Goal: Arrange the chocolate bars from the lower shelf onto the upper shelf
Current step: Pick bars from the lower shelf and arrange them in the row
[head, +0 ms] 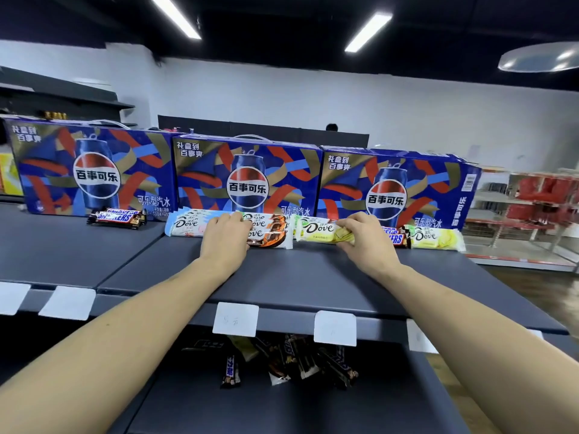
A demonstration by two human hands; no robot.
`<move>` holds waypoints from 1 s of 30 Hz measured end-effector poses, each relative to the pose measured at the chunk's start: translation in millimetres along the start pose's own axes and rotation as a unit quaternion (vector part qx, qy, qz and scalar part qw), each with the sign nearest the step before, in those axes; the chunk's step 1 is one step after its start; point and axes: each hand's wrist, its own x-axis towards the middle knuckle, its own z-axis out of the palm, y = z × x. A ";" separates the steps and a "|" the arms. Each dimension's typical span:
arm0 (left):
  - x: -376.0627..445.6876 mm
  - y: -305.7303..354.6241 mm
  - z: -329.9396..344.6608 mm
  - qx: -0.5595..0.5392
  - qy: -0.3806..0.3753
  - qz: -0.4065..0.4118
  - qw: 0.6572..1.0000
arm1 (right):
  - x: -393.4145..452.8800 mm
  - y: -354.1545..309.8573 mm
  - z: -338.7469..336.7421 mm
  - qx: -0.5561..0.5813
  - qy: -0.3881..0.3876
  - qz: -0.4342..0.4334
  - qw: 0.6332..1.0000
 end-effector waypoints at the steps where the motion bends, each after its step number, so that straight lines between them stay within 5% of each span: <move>1: 4.3 0.1 2.8 -0.002 -0.004 -0.004 1.000 | 4.2 1.4 2.2 0.001 -0.001 0.001 1.000; 19: 49.8 5.2 24.0 -0.002 -0.033 0.008 0.999 | 28.1 11.5 16.0 -0.013 -0.006 0.005 1.000; 30: 39.7 94.1 -13.7 -0.025 -0.009 0.060 0.998 | 4.8 44.3 -16.6 -0.019 -0.006 -0.020 1.000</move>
